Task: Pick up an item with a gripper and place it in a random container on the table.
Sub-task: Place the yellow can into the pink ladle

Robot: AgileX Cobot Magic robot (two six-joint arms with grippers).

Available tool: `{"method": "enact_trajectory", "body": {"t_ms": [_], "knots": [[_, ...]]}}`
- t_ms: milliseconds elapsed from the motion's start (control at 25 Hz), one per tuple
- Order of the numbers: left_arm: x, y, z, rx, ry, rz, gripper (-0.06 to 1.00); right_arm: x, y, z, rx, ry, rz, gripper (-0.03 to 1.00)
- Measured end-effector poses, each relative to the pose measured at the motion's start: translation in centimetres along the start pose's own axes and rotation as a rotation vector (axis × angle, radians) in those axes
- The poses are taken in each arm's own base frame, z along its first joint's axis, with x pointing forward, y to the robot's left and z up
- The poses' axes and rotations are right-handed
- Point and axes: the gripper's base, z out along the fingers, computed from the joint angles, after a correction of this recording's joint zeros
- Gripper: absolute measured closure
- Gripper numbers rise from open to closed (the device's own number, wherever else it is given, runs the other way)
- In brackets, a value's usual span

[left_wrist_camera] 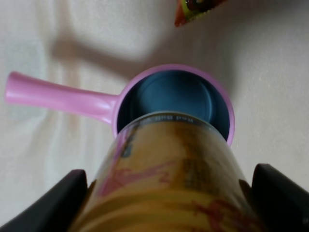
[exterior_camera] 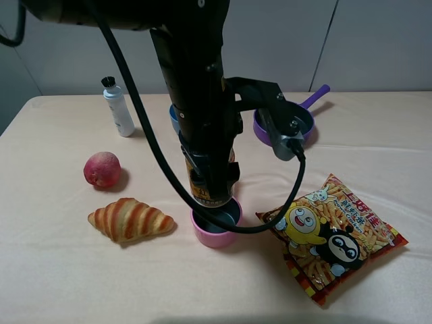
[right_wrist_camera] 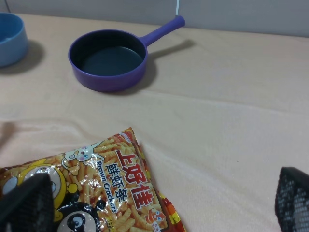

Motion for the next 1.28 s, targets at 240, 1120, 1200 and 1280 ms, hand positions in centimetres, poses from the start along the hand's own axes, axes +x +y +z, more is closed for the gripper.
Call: {"method": "enact_trajectory", "body": {"t_ms": [240, 1120, 1200, 1280], "knots": [[-0.5, 0.1, 1.8, 0.002, 0.003, 0.004, 0.26, 0.0, 0.0, 0.0, -0.001, 0.000, 0.000, 0.27], [-0.8, 0.4, 5.9, 0.026, 0.048, -0.001, 0.26, 0.0, 0.0, 0.0, -0.002, 0.000, 0.001, 0.27], [-0.9, 0.4, 5.9, 0.023, 0.042, -0.001, 0.26, 0.0, 0.0, 0.0, -0.002, 0.000, 0.001, 0.27], [-0.9, 0.4, 5.9, 0.021, 0.040, -0.001, 0.26, 0.0, 0.0, 0.0, -0.002, 0.000, 0.001, 0.27]]}}
